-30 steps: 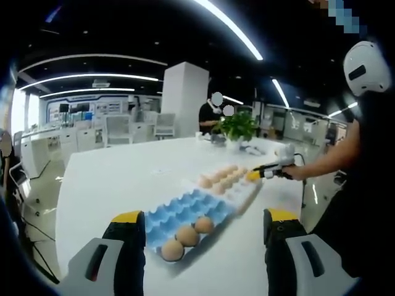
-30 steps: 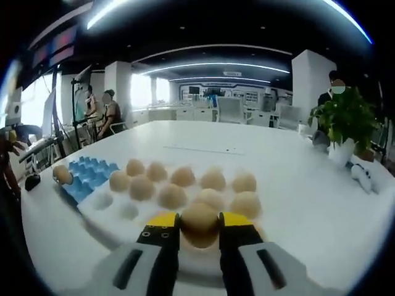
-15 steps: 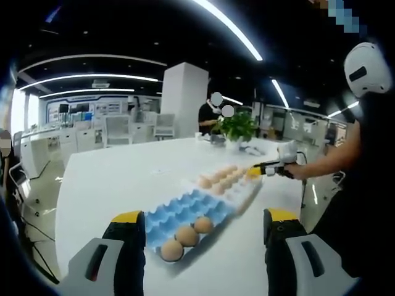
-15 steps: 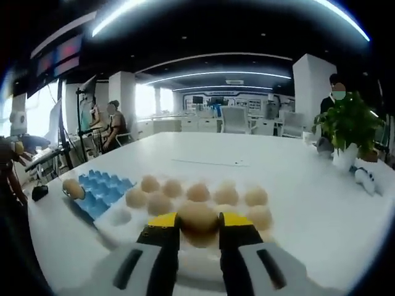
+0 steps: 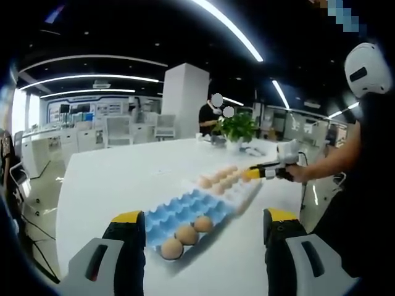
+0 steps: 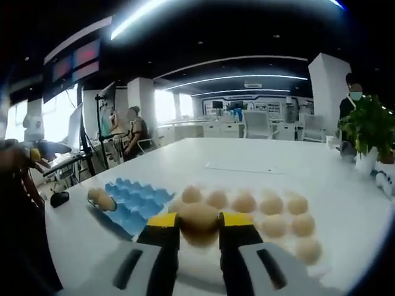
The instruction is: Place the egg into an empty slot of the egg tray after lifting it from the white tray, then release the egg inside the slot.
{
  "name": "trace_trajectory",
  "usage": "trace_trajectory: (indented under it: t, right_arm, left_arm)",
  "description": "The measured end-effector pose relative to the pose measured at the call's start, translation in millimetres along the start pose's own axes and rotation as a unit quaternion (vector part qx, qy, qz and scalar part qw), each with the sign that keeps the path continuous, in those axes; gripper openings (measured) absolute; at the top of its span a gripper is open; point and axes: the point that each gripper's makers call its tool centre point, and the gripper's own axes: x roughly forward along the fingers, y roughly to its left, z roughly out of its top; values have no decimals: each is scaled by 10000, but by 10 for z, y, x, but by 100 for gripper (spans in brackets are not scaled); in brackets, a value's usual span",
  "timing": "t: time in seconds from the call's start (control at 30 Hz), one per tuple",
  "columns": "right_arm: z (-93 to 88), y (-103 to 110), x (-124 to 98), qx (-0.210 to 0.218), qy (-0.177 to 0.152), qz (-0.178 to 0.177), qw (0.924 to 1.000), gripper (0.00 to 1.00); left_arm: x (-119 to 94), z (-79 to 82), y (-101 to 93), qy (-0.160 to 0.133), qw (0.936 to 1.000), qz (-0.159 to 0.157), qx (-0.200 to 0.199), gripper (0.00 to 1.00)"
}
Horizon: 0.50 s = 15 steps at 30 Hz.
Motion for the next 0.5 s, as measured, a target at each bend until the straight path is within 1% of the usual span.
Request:
trace_trajectory:
  t: [0.27,0.37,0.5]
  right_arm:
    - [-7,337,145,-48,11,432,9991,24]
    - [-4,424,179,-127,21,536,9985,24]
    - [7,529,225,-121,16,667,9977,24]
  left_arm:
    - [-12,12,-8,-11,10000,6,11,79]
    - [-21,11,-11,-3,10000,3,27,79]
    - [-31,11,-9,-13,10000,9,19,79]
